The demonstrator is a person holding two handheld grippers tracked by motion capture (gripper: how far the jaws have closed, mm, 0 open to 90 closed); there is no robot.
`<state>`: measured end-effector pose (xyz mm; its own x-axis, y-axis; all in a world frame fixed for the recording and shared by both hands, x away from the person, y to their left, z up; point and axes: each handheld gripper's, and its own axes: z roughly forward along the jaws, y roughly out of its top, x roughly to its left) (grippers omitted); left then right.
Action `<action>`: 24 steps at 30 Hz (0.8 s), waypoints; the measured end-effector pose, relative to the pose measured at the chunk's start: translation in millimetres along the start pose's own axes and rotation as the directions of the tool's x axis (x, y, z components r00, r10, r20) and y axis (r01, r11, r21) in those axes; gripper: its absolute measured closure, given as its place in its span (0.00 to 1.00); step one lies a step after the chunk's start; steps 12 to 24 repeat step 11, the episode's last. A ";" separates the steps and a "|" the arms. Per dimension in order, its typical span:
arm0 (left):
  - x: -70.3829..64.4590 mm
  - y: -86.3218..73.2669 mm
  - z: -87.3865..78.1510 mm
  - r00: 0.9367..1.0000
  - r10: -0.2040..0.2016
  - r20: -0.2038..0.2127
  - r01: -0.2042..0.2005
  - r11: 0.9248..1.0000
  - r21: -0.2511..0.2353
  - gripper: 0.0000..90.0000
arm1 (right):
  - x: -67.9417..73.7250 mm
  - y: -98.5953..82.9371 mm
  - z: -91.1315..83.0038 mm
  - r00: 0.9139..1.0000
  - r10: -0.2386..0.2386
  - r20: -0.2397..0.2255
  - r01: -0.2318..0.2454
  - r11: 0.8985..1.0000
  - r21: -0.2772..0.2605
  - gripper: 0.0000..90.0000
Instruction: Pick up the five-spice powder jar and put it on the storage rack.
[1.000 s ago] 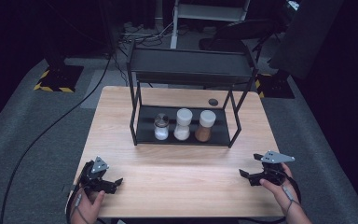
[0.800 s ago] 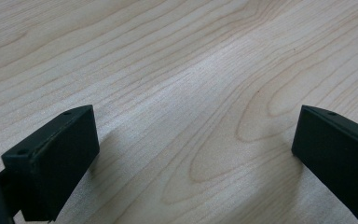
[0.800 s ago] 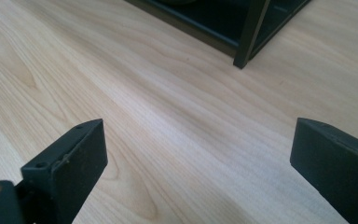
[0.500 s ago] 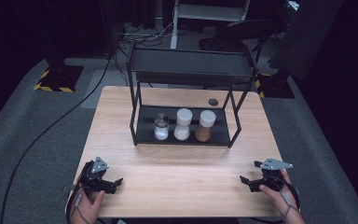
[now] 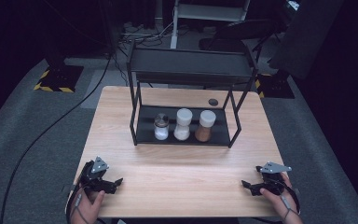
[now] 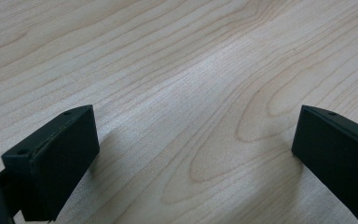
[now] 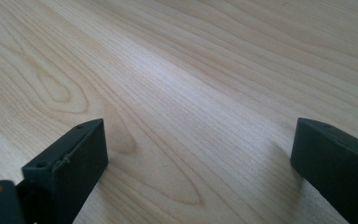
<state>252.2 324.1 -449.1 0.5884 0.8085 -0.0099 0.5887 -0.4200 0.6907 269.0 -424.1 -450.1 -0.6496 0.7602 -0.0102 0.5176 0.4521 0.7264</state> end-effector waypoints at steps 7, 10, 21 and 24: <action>0.0 0.0 0.0 1.000 0.000 0.000 0.000 1.000 0.000 0.00 | 2.0 0.0 0.1 1.000 0.009 0.006 -0.009 1.000 0.002 0.03; -0.2 0.1 0.0 1.000 -0.003 0.000 0.003 1.000 0.001 0.00 | 1.4 0.1 0.2 1.000 0.008 0.003 -0.008 1.000 0.002 0.02; -0.2 0.1 0.0 1.000 -0.003 0.000 0.003 1.000 0.001 0.00 | 1.4 0.2 0.2 1.000 0.008 0.003 -0.008 1.000 0.002 0.02; -0.2 0.1 0.0 1.000 -0.003 0.000 0.003 1.000 0.001 0.00 | 1.4 0.2 0.2 1.000 0.008 0.003 -0.008 1.000 0.002 0.02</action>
